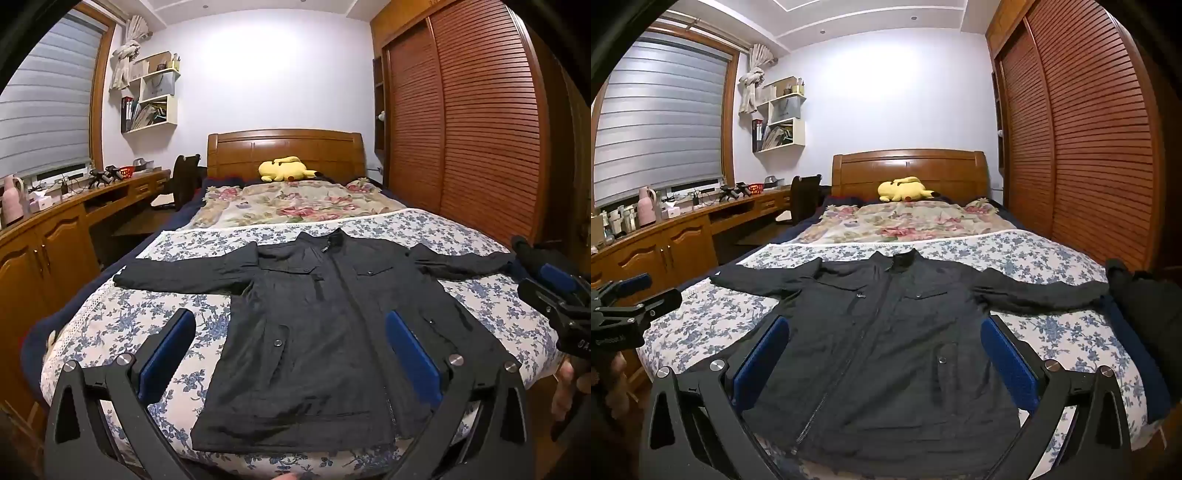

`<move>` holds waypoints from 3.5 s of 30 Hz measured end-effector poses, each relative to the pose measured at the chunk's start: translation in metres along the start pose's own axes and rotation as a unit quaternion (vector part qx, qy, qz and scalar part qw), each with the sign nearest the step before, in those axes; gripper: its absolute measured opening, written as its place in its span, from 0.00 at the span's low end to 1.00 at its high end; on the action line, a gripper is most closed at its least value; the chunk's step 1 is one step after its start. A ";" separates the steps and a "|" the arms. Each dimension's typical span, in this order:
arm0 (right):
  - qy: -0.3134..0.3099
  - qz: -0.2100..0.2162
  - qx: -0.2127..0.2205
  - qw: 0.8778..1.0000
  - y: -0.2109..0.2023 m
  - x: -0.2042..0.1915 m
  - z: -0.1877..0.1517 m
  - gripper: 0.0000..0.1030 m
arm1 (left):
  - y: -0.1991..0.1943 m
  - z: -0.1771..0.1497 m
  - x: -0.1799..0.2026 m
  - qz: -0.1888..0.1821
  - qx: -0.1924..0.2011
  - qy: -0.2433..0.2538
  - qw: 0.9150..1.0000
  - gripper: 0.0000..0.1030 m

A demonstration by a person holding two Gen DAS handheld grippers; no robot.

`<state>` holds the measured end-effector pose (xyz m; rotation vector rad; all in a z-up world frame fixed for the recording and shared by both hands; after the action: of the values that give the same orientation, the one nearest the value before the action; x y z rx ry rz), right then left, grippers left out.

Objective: Fold large clothes

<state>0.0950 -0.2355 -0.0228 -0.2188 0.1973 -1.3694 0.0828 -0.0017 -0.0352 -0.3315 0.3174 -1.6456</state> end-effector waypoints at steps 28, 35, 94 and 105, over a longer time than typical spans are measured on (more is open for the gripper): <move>0.005 0.004 0.002 1.000 -0.002 -0.001 0.001 1.00 | -0.001 -0.001 -0.006 0.011 0.006 -0.011 1.000 1.00; 0.005 0.004 0.003 1.000 -0.001 -0.001 0.001 1.00 | -0.005 -0.002 -0.006 0.008 0.012 -0.010 1.000 1.00; 0.007 0.015 0.007 1.000 0.000 -0.004 -0.001 1.00 | -0.013 0.005 -0.007 0.005 0.028 -0.009 1.000 1.00; -0.002 0.037 -0.023 0.999 0.028 -0.016 -0.016 1.00 | 0.013 -0.018 -0.035 0.022 -0.005 -0.019 1.000 1.00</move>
<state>0.1144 -0.2149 -0.0460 -0.2501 0.2320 -1.2927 0.0907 0.0316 -0.0582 -0.3598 0.3017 -1.5924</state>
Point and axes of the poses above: each gripper's, at about its wrist camera, not at the fingertips, and y roughly the way its jaws point, x to its right, z to its top, the point moved 9 cm from there along y, roughly the way its jaws point, and after that the axes turned 5 degrees about -z, right-handed, at the moved point
